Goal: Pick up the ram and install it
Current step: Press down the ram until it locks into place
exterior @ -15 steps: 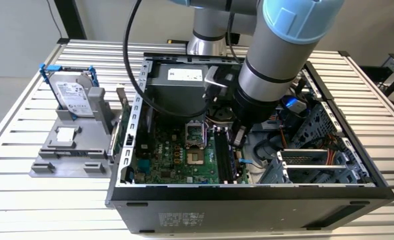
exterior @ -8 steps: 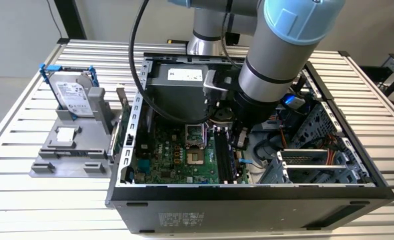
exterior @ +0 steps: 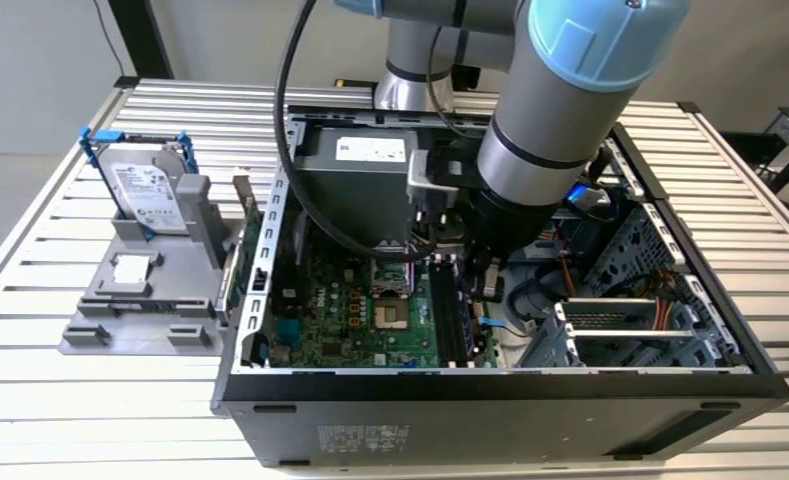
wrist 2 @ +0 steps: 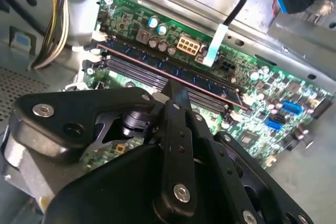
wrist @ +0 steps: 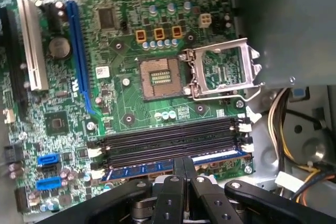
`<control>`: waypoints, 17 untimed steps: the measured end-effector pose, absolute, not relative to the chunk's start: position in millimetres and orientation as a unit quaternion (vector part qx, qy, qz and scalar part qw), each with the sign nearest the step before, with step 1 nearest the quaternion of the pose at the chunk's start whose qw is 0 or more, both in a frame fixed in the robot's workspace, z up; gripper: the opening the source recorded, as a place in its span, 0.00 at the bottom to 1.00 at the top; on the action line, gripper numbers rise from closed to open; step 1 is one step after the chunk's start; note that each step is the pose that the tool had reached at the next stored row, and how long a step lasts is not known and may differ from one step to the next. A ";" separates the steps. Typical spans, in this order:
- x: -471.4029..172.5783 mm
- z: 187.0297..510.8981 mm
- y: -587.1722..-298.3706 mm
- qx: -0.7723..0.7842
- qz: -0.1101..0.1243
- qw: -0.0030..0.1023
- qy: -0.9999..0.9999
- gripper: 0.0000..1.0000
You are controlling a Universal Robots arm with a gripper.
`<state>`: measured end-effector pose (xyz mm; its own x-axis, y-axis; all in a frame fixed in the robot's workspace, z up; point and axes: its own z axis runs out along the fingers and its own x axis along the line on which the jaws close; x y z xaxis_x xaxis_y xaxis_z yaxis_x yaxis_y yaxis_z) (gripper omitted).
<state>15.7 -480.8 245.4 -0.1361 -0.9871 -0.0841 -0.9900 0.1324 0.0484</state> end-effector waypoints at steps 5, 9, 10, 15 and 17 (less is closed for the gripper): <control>15.9 245.3 -480.8 -0.682 0.045 0.016 0.730 0.00; 16.6 245.4 -480.8 -0.700 0.045 0.015 0.712 0.00; 16.7 245.4 -480.8 -0.704 0.045 0.015 0.709 0.00; 17.7 245.3 -480.8 -0.715 0.043 0.017 0.698 0.00; 17.8 244.3 -480.7 -0.715 0.042 0.018 0.698 0.00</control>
<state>17.8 -480.7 244.3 0.0223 -0.9961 -0.0855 -0.9992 -0.0252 0.0324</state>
